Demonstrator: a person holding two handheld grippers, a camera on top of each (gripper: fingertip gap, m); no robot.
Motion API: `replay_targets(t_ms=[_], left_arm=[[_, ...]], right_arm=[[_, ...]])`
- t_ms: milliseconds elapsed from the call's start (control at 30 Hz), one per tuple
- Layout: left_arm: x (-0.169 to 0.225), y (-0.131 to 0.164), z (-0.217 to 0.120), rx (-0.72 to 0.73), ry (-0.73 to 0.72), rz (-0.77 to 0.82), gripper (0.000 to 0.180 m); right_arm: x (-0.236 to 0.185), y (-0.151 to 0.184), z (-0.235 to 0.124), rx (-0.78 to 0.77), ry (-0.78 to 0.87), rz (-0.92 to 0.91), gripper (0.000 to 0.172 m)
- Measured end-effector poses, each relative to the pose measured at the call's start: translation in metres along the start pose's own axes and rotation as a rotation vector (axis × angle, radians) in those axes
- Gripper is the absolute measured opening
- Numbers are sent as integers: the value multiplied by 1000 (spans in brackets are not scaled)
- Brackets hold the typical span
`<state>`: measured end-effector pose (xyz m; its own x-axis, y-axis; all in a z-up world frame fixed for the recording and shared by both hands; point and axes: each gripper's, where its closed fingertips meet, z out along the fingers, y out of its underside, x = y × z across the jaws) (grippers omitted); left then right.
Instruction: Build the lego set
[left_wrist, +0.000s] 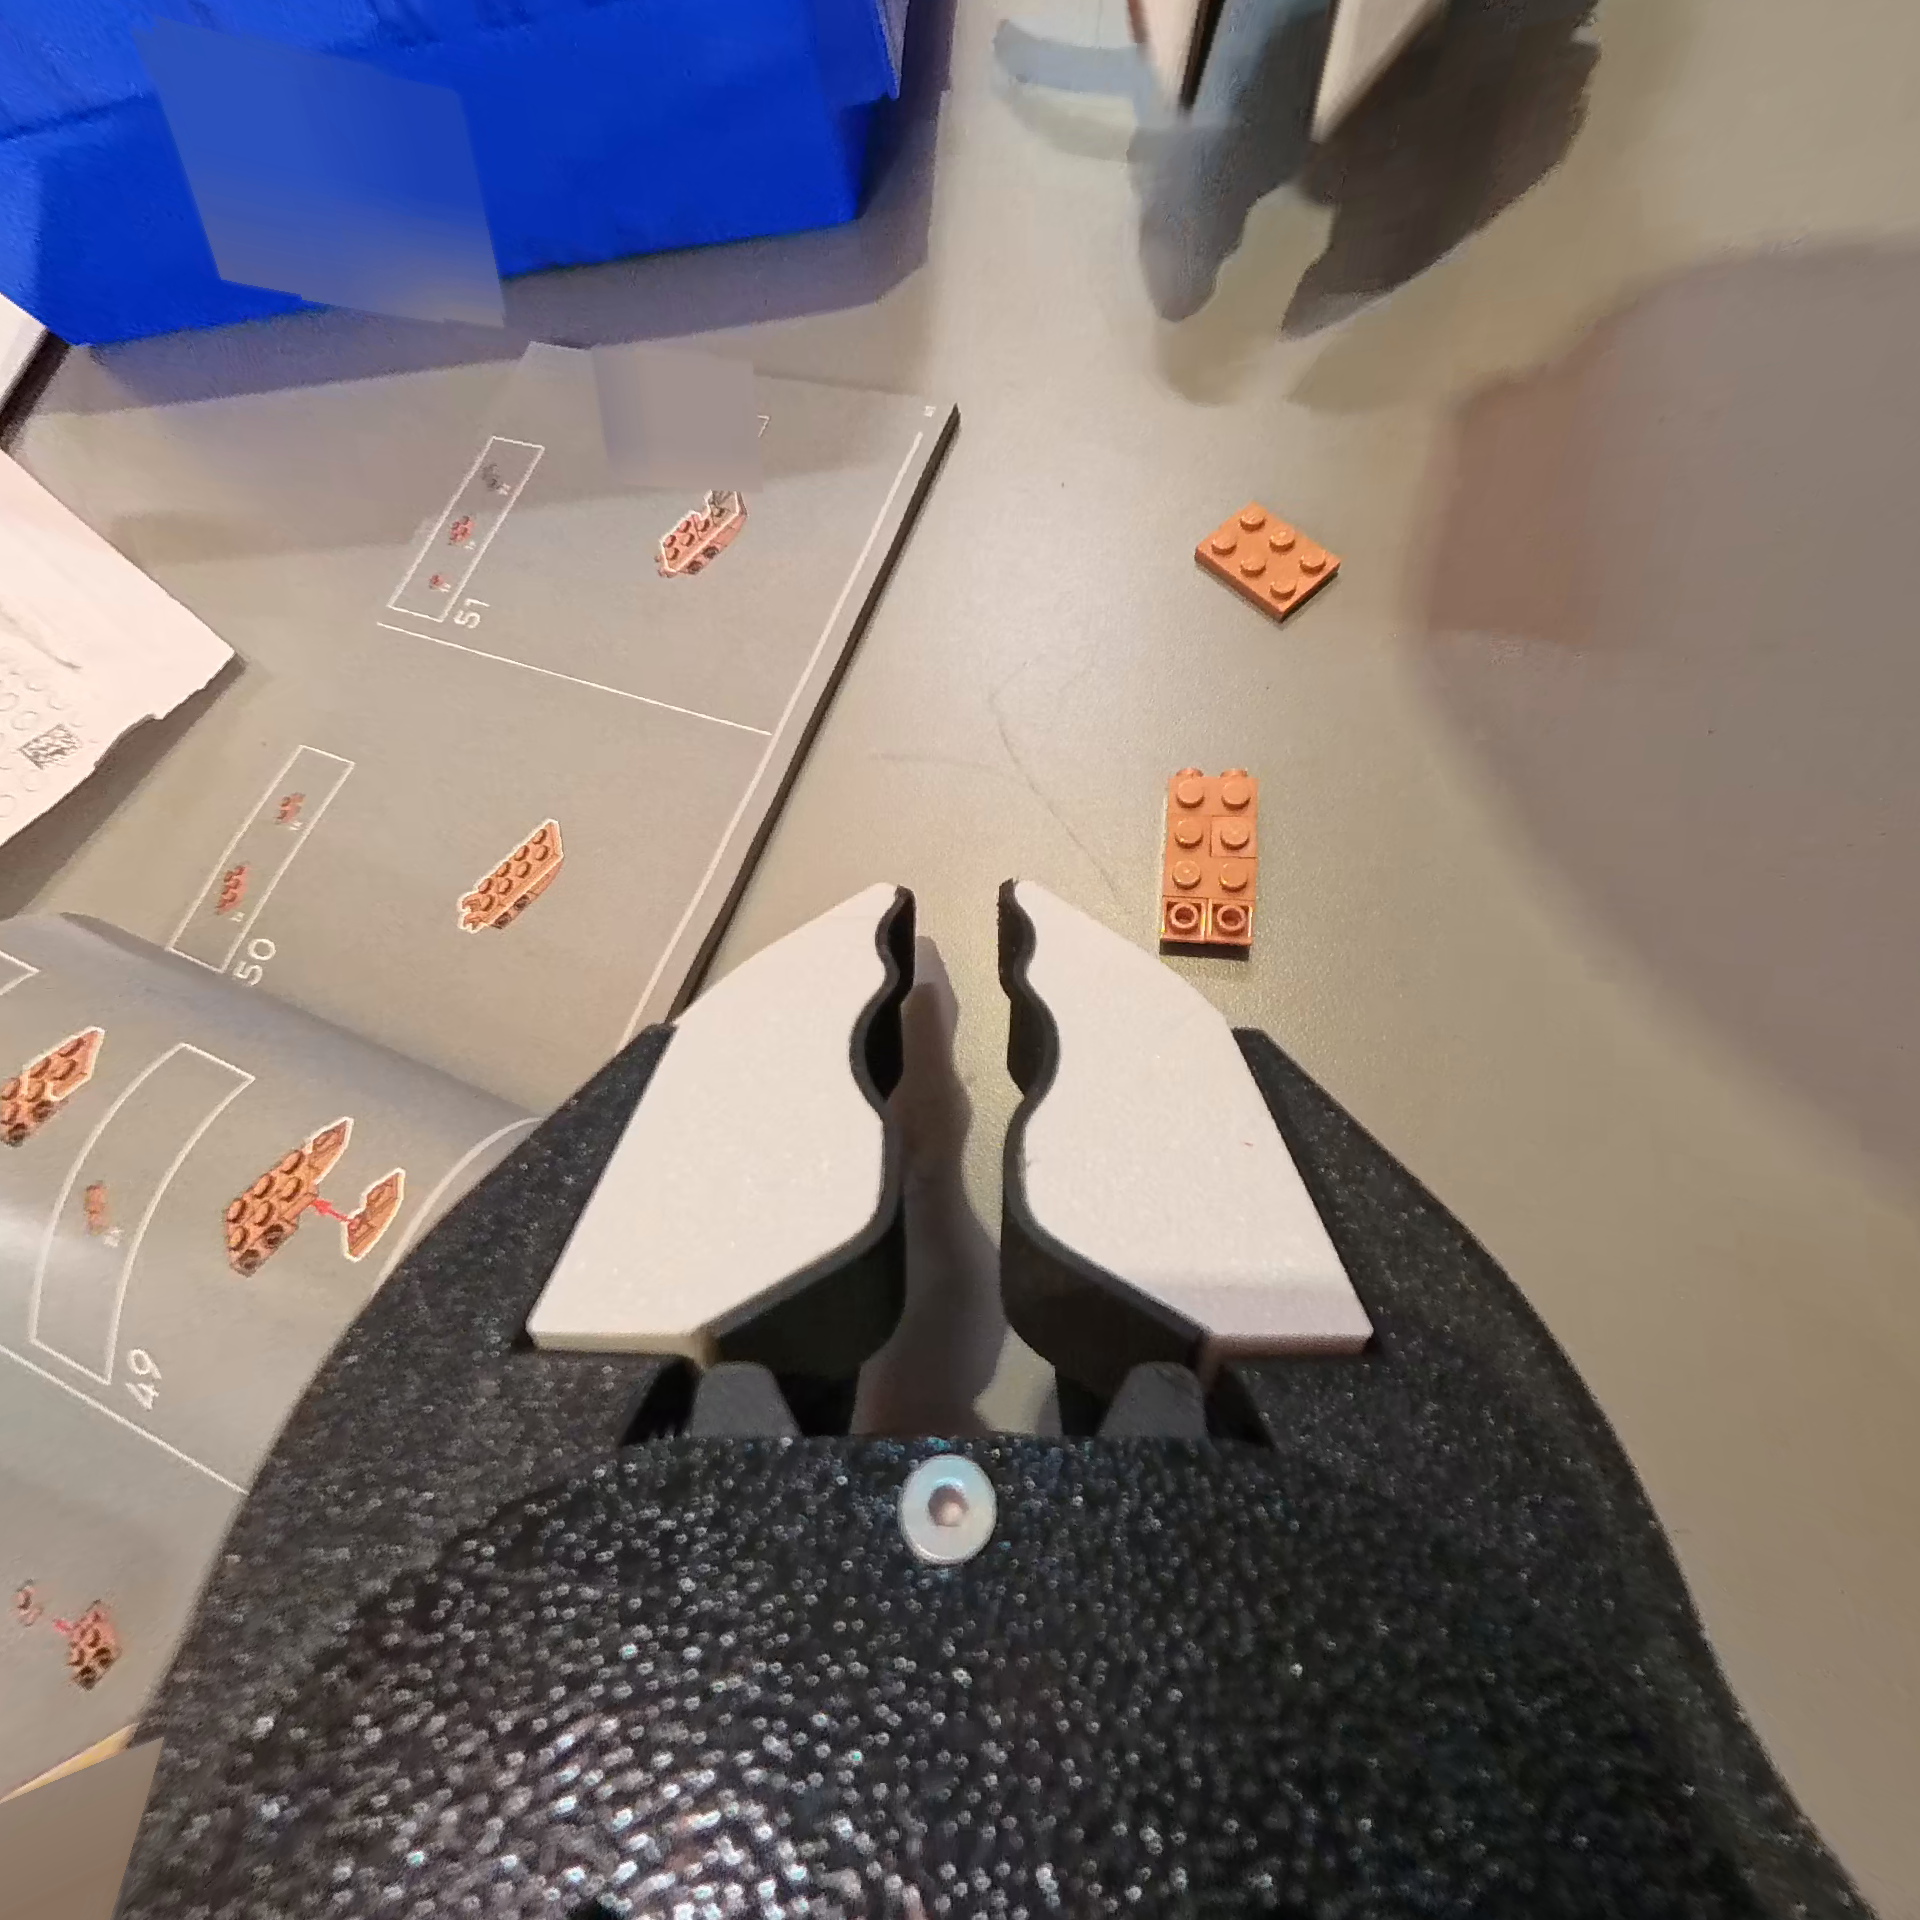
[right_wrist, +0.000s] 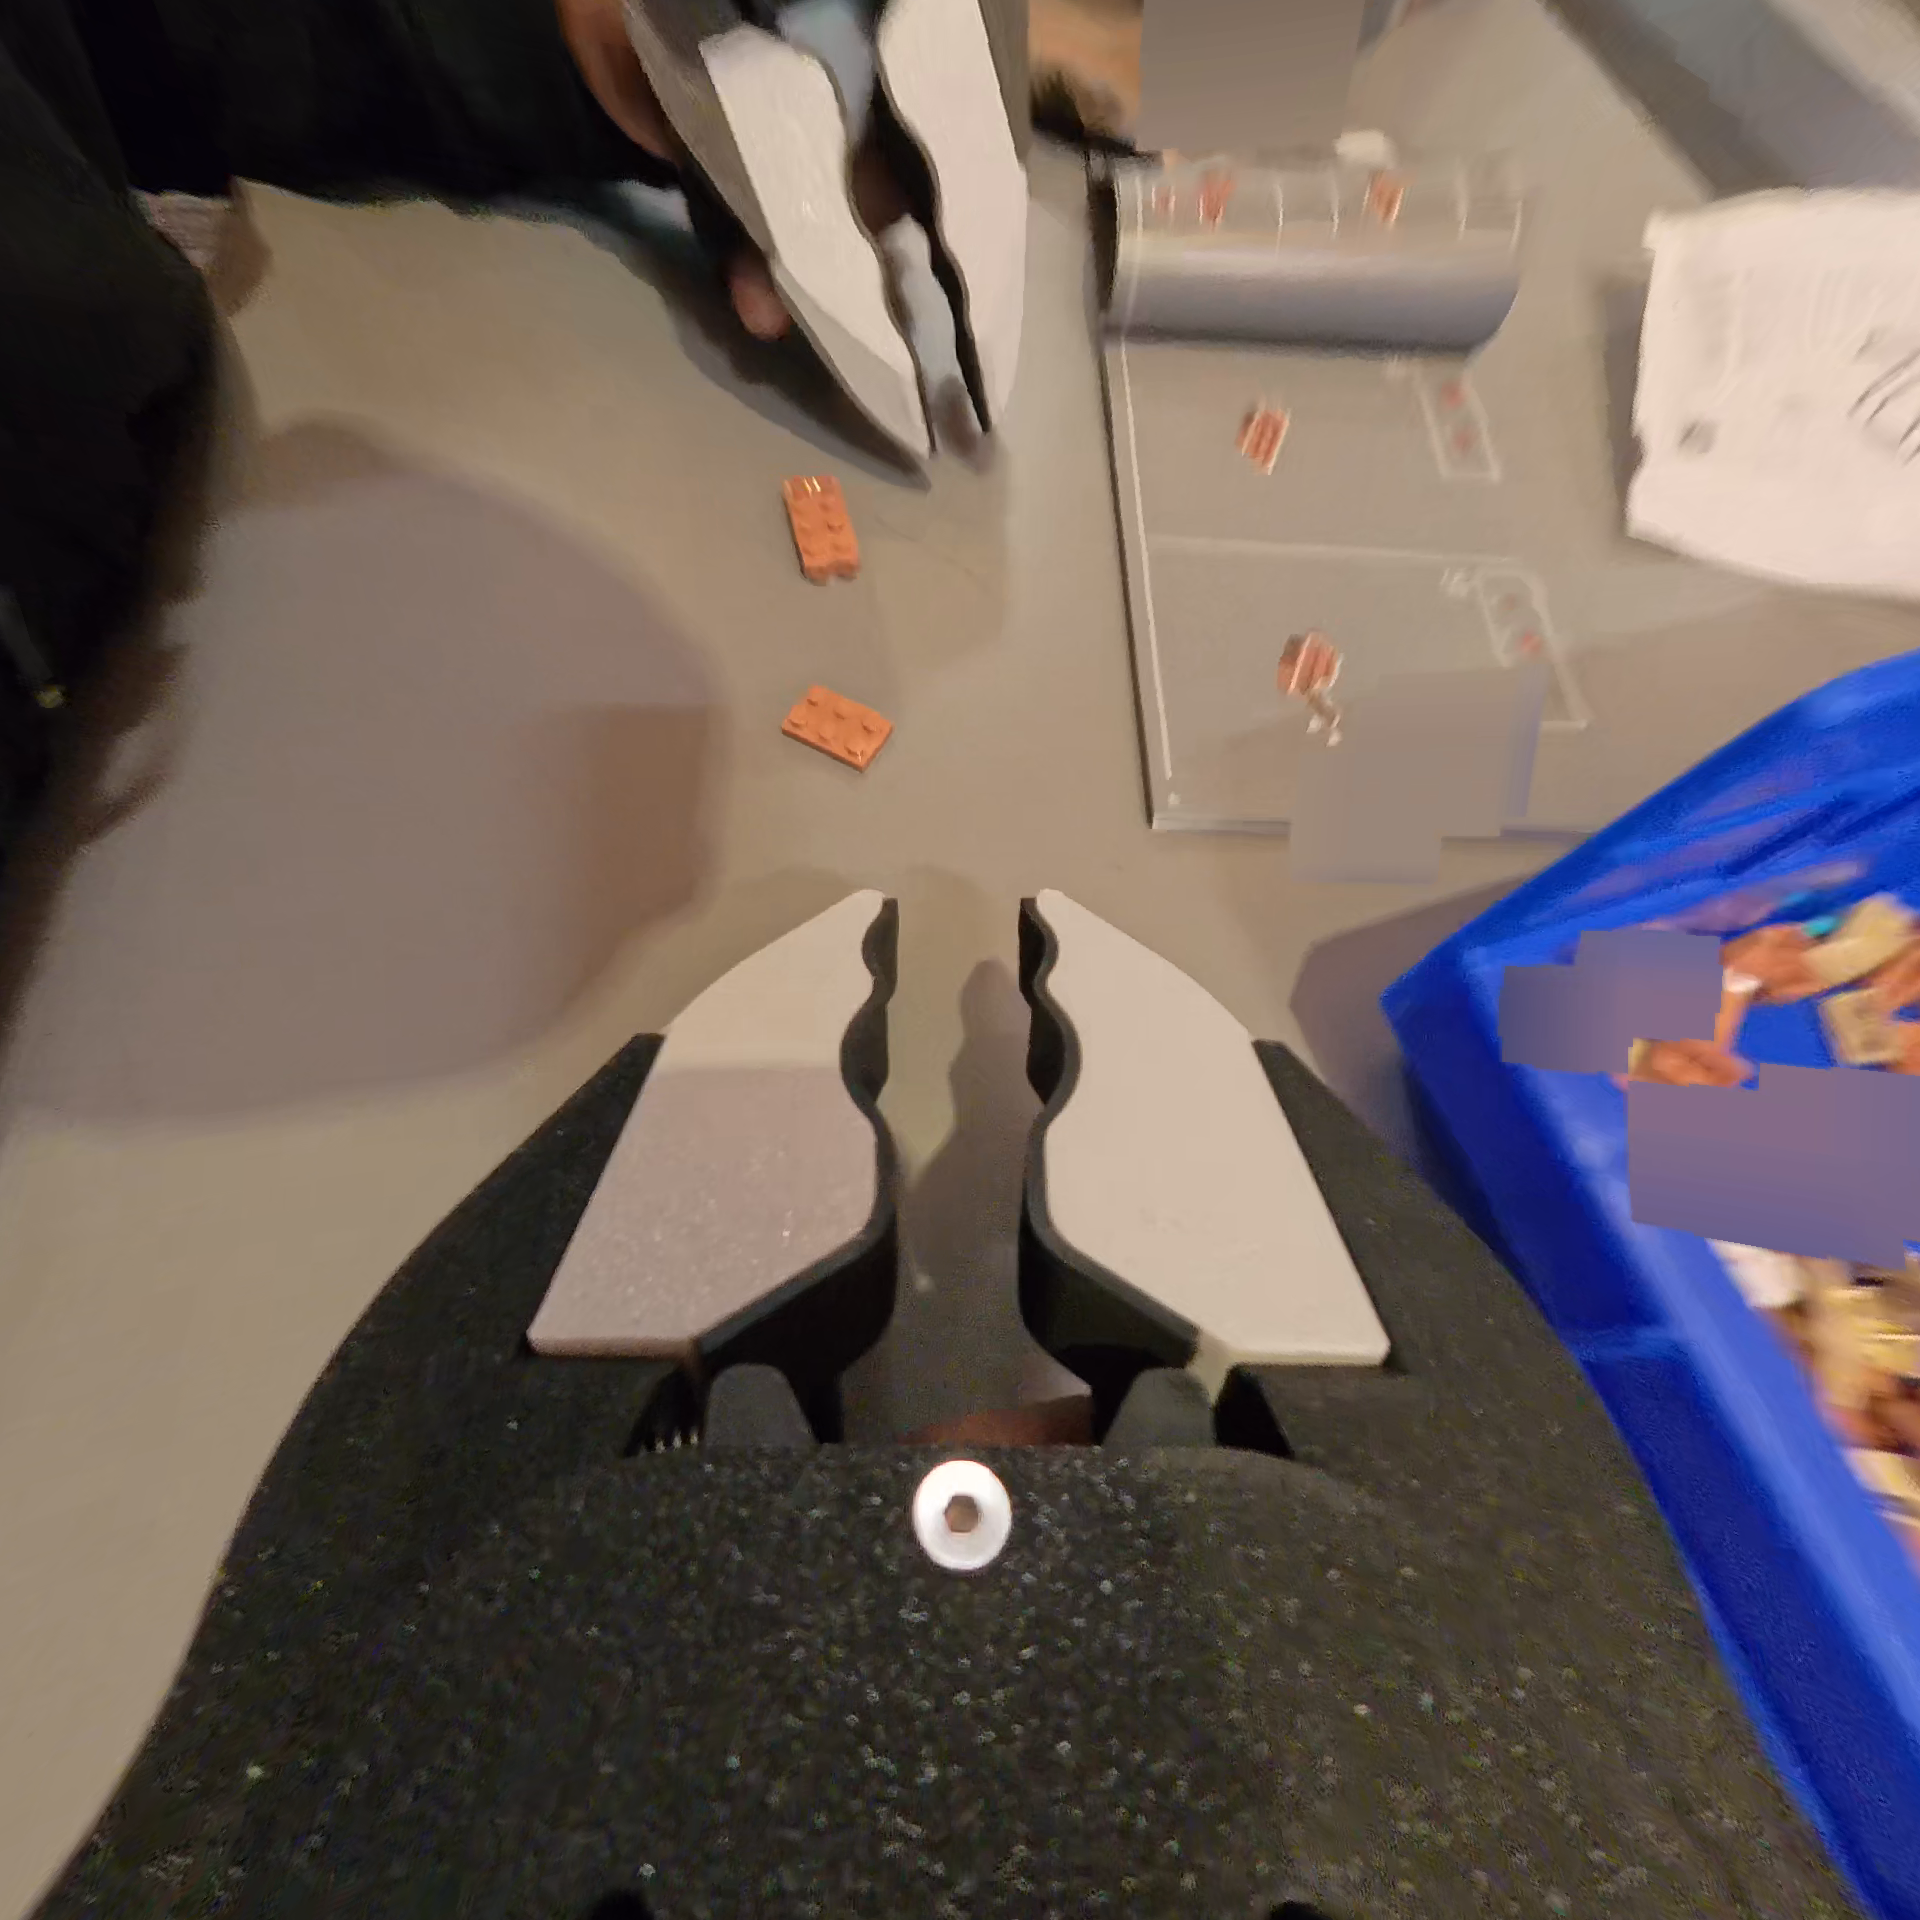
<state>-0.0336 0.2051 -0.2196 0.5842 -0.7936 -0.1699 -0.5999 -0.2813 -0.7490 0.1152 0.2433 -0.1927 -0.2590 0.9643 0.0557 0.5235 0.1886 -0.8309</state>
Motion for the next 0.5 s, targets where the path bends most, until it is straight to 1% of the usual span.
replay_targets(t_ms=[33,100,133,167,233,300,433,500], left_arm=[[-1,0,0,0,0,-3,15],[-2,0,0,-4,1,-17,15],[-3,0,1,-5,-1,-23,15],[-3,0,0,-4,-2,-25,15],[-3,0,0,-2,-7,-22,15],[-3,0,0,-3,-13,-13,15],[-2,1,1,-11,-22,-2,14],[-3,1,1,-10,-24,-1,14]], right_arm=[[3,-11,-14,34,12,-44,22],[24,-38,-53,108,102,-116,17],[42,-47,-72,101,172,-139,16],[64,-49,-89,56,248,-160,16],[109,-38,-110,-118,344,-206,16],[147,-20,-115,-308,342,-252,16],[190,33,-102,-720,149,-335,16],[201,55,-92,-861,56,-347,16]])
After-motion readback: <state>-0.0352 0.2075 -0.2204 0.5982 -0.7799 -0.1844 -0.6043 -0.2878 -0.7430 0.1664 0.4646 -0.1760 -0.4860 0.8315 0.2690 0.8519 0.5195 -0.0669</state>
